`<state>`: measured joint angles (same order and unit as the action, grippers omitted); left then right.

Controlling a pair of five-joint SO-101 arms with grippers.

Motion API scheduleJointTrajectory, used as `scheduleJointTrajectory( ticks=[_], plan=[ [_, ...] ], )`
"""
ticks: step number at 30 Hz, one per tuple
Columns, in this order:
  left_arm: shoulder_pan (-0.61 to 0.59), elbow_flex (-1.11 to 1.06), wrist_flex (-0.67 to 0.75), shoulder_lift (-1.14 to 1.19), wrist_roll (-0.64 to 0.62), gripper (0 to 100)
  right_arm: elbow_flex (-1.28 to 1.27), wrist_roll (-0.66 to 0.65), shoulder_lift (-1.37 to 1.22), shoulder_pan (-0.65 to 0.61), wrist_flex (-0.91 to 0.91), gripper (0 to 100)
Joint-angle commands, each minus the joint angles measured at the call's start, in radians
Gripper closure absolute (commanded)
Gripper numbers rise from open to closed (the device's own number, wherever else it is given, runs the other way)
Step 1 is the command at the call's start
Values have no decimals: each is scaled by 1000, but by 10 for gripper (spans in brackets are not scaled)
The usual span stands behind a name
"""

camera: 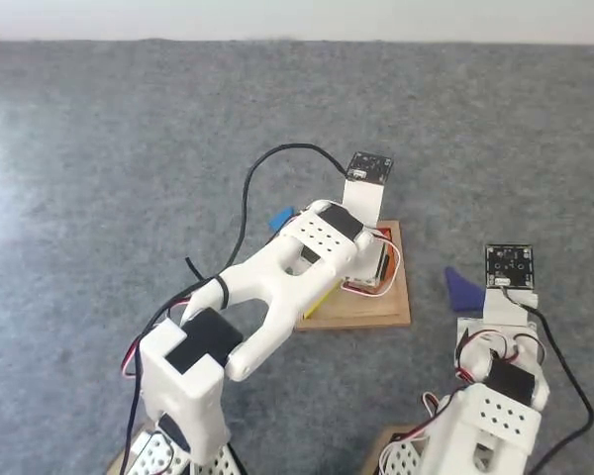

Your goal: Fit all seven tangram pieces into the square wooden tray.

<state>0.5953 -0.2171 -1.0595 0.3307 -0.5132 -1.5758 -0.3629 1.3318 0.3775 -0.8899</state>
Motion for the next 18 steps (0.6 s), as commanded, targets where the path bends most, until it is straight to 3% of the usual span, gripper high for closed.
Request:
scheduleJointTrajectory(
  ticks=[1,9,18],
  plan=[
    [3,13,21,-14,-3,834,32,-14,13,-10,22,990],
    [-57,27,23,-89,80,837,32,-14,13,-10,21,990],
    [-109,-143,69,-450,180,834,32,-14,13,-8,19,990]
  ],
)
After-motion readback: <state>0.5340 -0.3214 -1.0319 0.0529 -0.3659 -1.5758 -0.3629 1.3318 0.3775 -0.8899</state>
